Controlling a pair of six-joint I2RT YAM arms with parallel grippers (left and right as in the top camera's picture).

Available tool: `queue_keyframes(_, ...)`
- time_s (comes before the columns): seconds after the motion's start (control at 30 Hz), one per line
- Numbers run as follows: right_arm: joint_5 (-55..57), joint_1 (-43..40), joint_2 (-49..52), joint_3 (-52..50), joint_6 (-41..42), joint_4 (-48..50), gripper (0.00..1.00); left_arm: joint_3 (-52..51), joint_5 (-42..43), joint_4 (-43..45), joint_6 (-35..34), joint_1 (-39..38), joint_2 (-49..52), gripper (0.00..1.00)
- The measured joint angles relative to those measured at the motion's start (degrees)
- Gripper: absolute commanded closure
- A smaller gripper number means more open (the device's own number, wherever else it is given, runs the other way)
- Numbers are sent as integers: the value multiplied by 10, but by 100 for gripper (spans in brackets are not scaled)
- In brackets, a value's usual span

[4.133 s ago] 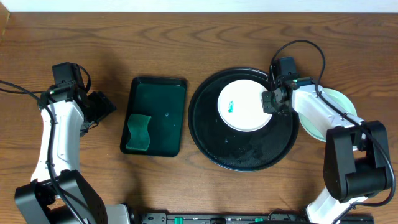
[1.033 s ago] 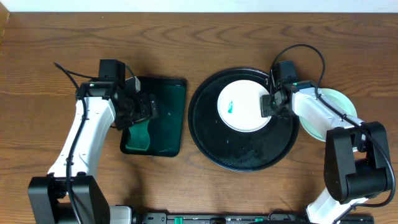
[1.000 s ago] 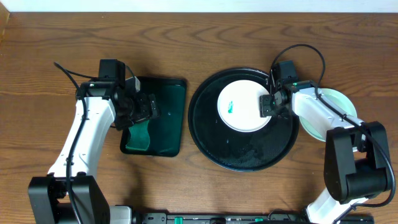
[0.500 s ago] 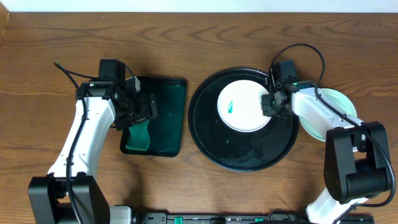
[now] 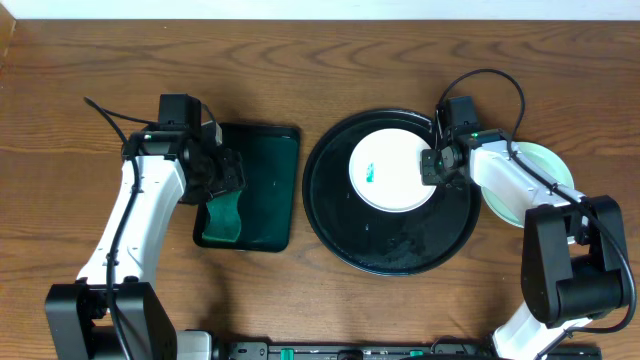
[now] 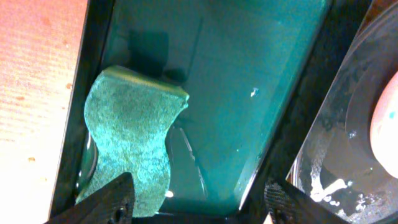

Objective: Clean dirty plates on tray and stack at the side
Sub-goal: 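Lower the left gripper onto the green sponge and grasp it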

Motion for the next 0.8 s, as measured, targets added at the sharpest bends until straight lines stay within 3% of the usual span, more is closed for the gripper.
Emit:
queue_keyframes(0.3,-1,0,0,0,1,6,99,0,-59,19,-2,-47,0,43)
queue_keyframes(0.53,-1,0,0,0,1,6,99,0,-126,-16,-18,-58,20,43)
queue_keyframes(0.8,-1,0,0,0,1,6,98,0,-141,-30,-20,-58,66,43)
